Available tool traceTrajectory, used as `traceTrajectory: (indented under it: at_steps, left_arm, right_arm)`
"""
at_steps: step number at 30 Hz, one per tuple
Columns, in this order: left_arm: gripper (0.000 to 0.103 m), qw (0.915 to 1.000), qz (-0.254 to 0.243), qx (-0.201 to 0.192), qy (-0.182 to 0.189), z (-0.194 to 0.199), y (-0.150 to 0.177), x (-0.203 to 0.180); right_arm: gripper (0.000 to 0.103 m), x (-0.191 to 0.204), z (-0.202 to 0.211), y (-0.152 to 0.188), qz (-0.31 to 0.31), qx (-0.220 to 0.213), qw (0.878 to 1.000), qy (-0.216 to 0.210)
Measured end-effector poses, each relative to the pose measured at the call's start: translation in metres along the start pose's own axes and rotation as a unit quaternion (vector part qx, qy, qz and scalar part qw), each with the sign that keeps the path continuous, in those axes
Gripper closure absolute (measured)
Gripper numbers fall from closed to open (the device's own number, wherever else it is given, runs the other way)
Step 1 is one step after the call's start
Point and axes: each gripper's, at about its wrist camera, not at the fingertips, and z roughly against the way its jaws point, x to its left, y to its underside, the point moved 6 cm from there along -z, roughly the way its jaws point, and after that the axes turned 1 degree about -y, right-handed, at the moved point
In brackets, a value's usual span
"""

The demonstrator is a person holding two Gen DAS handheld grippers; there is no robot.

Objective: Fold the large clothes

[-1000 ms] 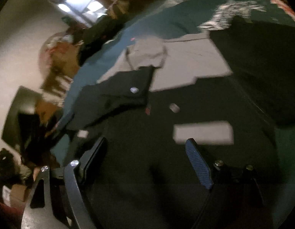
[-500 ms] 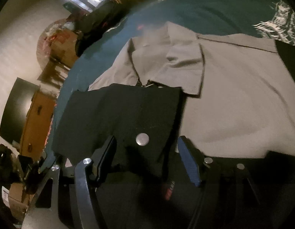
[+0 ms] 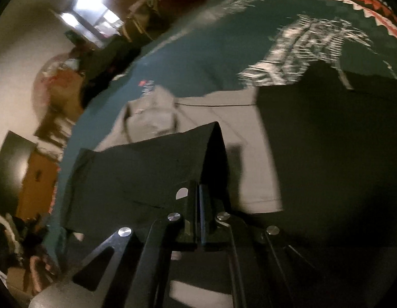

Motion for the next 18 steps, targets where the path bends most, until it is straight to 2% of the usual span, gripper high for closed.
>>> traceTrajectory:
  at_steps: [3, 5, 6, 7, 8, 10, 11, 12, 14, 16, 17, 18]
  left_arm:
    - [0.043, 0.9982, -0.046, 0.037, -0.007, -0.029, 0.005, -0.024]
    - [0.043, 0.9921, -0.082, 0.09, -0.032, -0.061, 0.02, -0.033]
    - [0.043, 0.9867, -0.099, 0.121, -0.044, -0.073, 0.03, -0.033]
    - [0.043, 0.9727, -0.131, 0.175, -0.077, -0.098, 0.05, -0.032]
    - [0.042, 0.9689, -0.145, 0.18, -0.09, -0.107, 0.057, -0.032]
    - [0.043, 0.97, -0.153, 0.164, -0.094, -0.104, 0.057, -0.038]
    - [0.042, 0.9738, -0.149, 0.153, -0.08, -0.098, 0.054, -0.044]
    - [0.041, 0.9791, -0.142, 0.13, -0.065, -0.09, 0.051, -0.048]
    - [0.041, 0.9829, -0.137, 0.107, -0.06, -0.081, 0.05, -0.053]
    - [0.036, 0.9865, -0.121, 0.094, -0.059, -0.08, 0.05, -0.055]
    - [0.035, 0.988, -0.106, 0.096, -0.058, -0.084, 0.053, -0.056]
    - [0.034, 0.9881, -0.099, 0.099, -0.063, -0.089, 0.056, -0.057]
  right_arm:
    - [0.1, -0.01, 0.001, -0.001, 0.007, 0.0, 1.0, 0.016]
    - [0.1, -0.02, 0.006, 0.0, -0.002, -0.002, 1.0, 0.016]
    - [0.1, -0.023, 0.005, 0.0, -0.005, -0.001, 1.0, 0.017]
    - [0.1, -0.025, 0.003, -0.002, -0.008, 0.001, 1.0, 0.017]
    - [0.1, -0.027, 0.001, 0.001, -0.009, 0.005, 1.0, 0.018]
    - [0.1, -0.033, -0.002, 0.008, -0.003, 0.019, 0.999, 0.029]
    - [0.099, -0.033, 0.002, 0.009, 0.005, 0.017, 0.999, 0.046]
    - [0.092, -0.029, 0.007, 0.007, 0.014, 0.008, 0.998, 0.058]
    - [0.091, -0.017, 0.031, 0.001, 0.04, -0.037, 0.995, 0.079]
    - [0.09, 0.0, 0.049, -0.002, 0.056, -0.082, 0.992, 0.073]
    - [0.09, 0.009, 0.045, -0.002, 0.065, -0.089, 0.992, 0.057]
    - [0.09, 0.013, 0.034, -0.001, 0.068, -0.075, 0.994, 0.045]
